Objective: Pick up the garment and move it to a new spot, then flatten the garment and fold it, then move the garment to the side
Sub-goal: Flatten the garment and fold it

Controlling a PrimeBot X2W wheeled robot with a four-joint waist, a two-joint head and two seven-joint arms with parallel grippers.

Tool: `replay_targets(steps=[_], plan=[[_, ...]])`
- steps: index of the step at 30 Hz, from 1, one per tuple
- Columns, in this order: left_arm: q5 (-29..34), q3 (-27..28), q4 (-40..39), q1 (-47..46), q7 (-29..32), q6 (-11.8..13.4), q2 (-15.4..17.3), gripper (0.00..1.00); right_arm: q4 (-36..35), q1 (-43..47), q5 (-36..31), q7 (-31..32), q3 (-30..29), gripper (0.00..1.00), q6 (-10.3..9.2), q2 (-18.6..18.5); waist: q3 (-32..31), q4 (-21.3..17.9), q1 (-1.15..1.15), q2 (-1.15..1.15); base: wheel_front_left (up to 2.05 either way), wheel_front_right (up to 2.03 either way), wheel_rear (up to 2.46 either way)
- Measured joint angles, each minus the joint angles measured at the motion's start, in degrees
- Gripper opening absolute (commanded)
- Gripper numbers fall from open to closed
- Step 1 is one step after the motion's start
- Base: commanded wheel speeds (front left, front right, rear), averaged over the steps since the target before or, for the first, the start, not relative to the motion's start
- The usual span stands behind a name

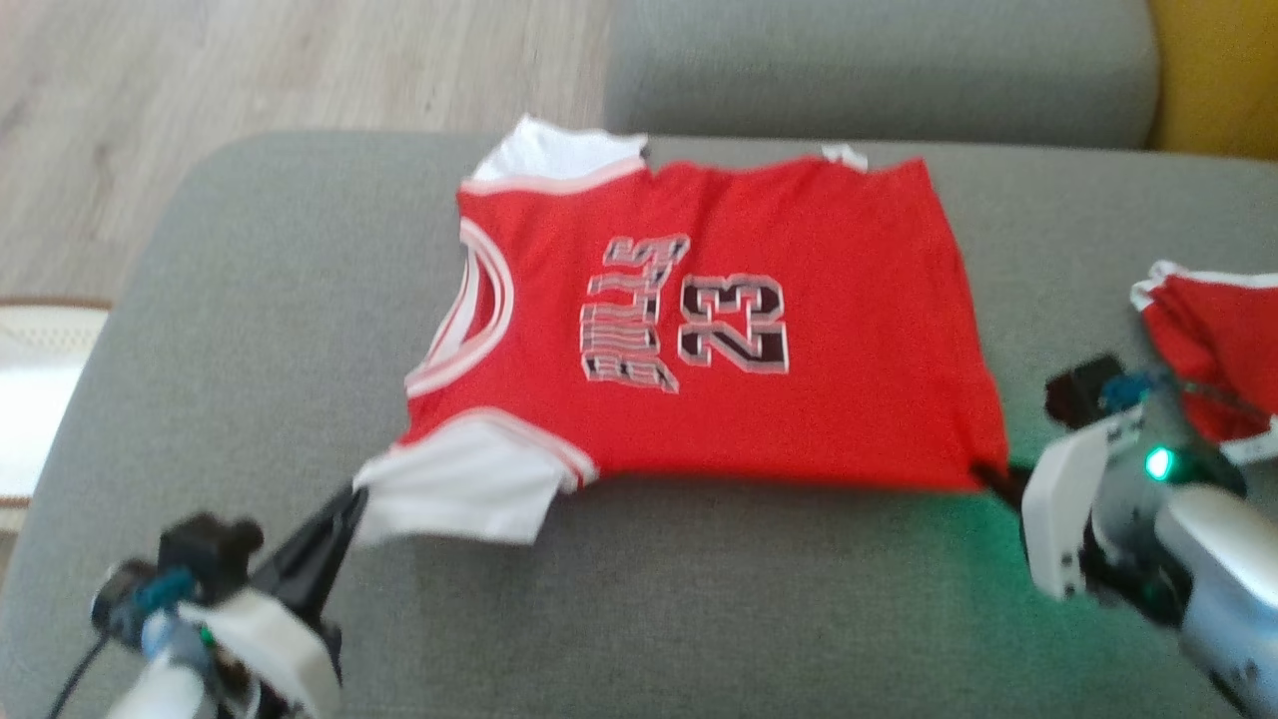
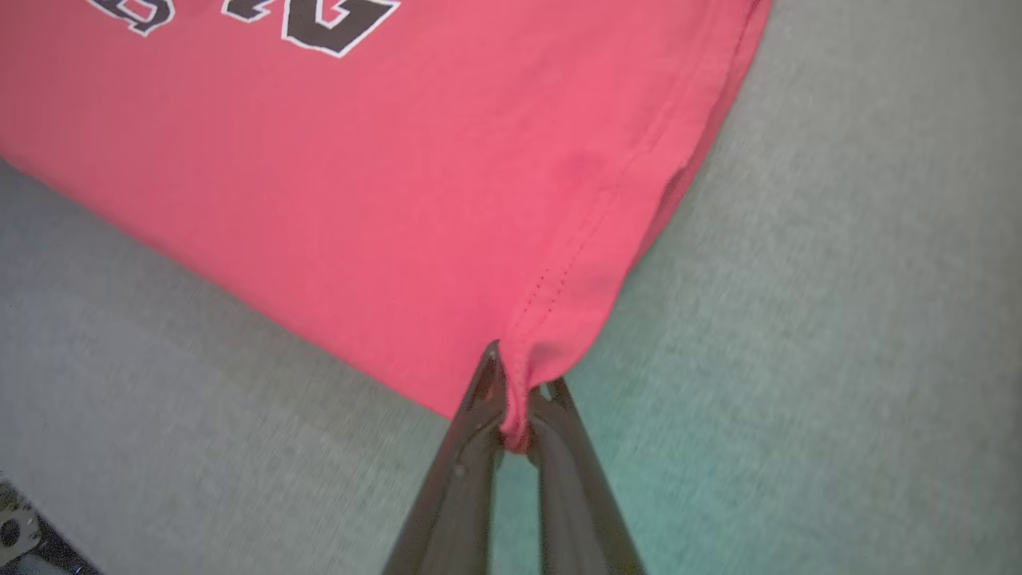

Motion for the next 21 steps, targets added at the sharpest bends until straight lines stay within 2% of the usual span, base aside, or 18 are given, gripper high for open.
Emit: replay_targets(steps=[4,8,14,21], plan=[[-0.6,-0.2,-5.0,5.5,1.4,1.5,1.9,0.0,-5.6,4.7,4.2,4.5,1.5,0.0,0.0,-3.0,-2.3,-0.4,0.0,0.0,0.0,0.0,0.0],[-1.6,0.0,-9.1,8.4,2.9,2.9,3.4,0.0,-8.8,6.6,5.4,5.9,0.9,0.0,0.0,-5.3,-2.7,-0.7,0.0,0.0,0.0,0.0,0.0],[-1.6,0.4,-11.2,6.6,4.6,3.6,4.0,0.0,-9.7,5.6,5.3,8.2,-1.4,0.0,0.0,-5.3,-1.1,-1.0,0.0,0.0,0.0,0.0,0.0],[-0.9,0.4,-8.6,-3.2,6.3,3.0,4.0,0.0,-8.5,0.1,2.7,12.0,-4.7,0.0,0.0,-3.5,2.8,-1.4,0.0,0.0,0.0,0.0,0.0]])
